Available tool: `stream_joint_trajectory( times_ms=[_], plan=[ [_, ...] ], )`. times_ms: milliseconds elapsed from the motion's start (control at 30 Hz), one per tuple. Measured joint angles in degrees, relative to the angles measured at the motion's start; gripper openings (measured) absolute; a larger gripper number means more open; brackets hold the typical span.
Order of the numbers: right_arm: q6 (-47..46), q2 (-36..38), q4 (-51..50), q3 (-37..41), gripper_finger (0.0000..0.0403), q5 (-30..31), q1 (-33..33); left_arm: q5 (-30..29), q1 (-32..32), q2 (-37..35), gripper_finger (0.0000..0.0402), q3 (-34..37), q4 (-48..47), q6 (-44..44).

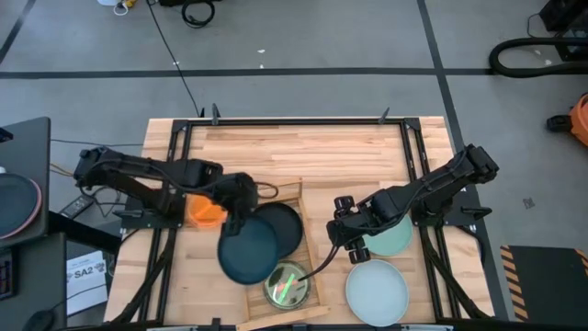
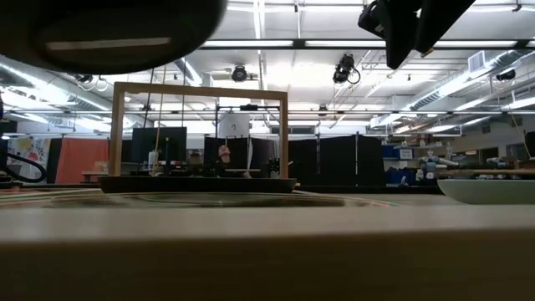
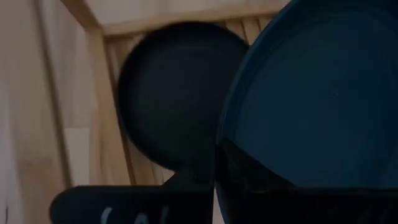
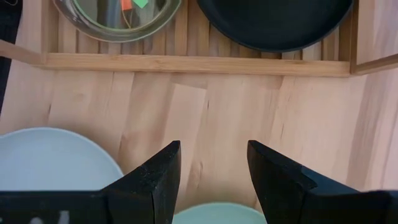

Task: Place and stack plates onto a shelf
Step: Stack the big black plate on top of the big black plate on the shelf

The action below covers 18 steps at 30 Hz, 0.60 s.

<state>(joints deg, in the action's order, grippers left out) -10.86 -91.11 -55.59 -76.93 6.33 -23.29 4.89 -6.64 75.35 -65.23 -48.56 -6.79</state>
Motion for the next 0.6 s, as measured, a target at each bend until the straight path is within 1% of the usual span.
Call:
stream_joint_trajectory(
  times_ms=[167, 333, 433, 600],
  plan=[
    [-0.1, 0.0, 0.49, 0.0, 0.019, 0.07, 0.02, -1.57, 1.51, 1.08, 0.0015, 0.0, 3.77, -1.88],
    [-0.08, 0.0, 0.63, 0.0, 0.019, 0.09, 0.02, -3.52, 1.67, 5.03, 0.0015, 0.02, 5.49, -4.6],
    [-0.04, 0.0, 0.67, 0.0, 0.019, 0.11, 0.02, -5.85, 1.67, 7.59, 0.0016, 0.07, 5.99, -4.57],
    [0.09, 0.0, 0.7, 0.0, 0.019, 0.22, 0.02, -11.54, 1.76, 11.2, 0.0016, 0.07, 6.28, -4.43]
  ],
)
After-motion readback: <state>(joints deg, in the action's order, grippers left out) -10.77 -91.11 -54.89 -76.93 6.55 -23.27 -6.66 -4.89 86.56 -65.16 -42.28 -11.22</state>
